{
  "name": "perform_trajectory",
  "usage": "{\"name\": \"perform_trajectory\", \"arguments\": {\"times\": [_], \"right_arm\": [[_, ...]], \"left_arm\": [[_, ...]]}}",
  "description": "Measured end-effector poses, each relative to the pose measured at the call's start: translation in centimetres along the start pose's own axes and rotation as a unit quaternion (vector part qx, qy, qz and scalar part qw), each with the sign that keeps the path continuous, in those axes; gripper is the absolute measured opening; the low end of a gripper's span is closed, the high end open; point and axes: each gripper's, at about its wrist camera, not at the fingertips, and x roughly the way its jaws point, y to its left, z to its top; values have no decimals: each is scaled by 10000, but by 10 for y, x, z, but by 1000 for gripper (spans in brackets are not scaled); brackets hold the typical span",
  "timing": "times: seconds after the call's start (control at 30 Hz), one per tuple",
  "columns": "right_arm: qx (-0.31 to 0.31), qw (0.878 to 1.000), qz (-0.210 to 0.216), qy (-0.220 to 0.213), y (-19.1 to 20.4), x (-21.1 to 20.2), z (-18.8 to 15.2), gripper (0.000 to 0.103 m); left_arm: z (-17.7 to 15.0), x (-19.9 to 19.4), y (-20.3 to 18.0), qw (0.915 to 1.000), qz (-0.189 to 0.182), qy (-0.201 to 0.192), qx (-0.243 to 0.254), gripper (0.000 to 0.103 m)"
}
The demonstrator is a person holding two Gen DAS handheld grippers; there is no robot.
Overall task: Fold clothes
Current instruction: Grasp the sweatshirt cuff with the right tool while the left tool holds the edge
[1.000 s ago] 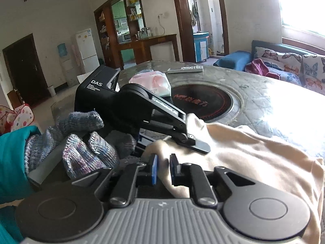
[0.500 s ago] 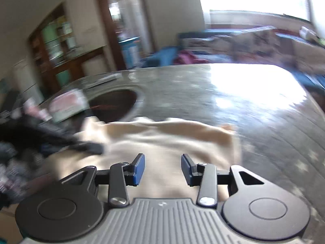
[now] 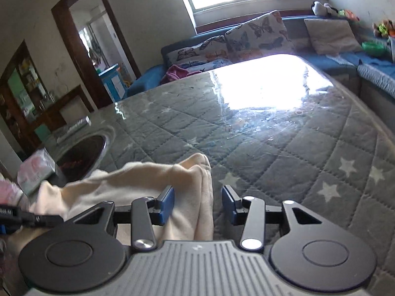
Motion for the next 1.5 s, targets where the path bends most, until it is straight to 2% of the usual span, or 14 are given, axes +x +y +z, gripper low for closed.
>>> {"name": "perform_trajectory", "arguments": {"times": [0.03,0.1,0.17,0.27,0.37,0.6,0.67,0.83,1.07,1.2,1.27,1.33,1.4,1.5], "right_arm": [[52,10000,60,8,-1,1,1,41],[150,9997,194,57,-3,4,1,21],[120,9998,182,-11,-1,2,1,11],[-106,9996,181,-200,9,-6,0,9],[-637,9969,324,-341,30,-19,-1,9],[-1910,9808,308,-243,78,-14,-22,9],[-1980,9794,292,-248,81,-12,-21,9],[-1292,9905,453,-119,54,-7,-6,15],[-397,9976,558,111,17,3,0,33],[528,9938,974,131,-12,6,1,33],[750,9912,1076,153,-20,7,1,32],[705,9913,1094,211,-19,7,2,32],[496,9938,969,227,-13,6,1,18],[179,9969,744,154,-1,1,-1,13]], "left_arm": [[0,0,0,10000,3,1,7,19],[0,0,0,10000,14,-1,32,19],[0,0,-1,10000,25,1,47,19],[1,1,-1,10000,32,6,55,19],[1,1,-2,10000,48,2,74,19],[-1,0,0,10000,22,-30,45,19],[-1,0,0,10000,21,-28,49,19],[-1,-1,0,10000,10,-33,37,19],[0,-1,0,10000,9,-26,39,19],[0,-1,0,10000,12,-15,50,19],[0,0,-2,9999,43,-5,106,19],[0,0,-3,9999,69,-6,138,19],[0,0,-5,9997,107,-18,207,19],[-1,0,-13,9985,274,-37,473,18]]}}
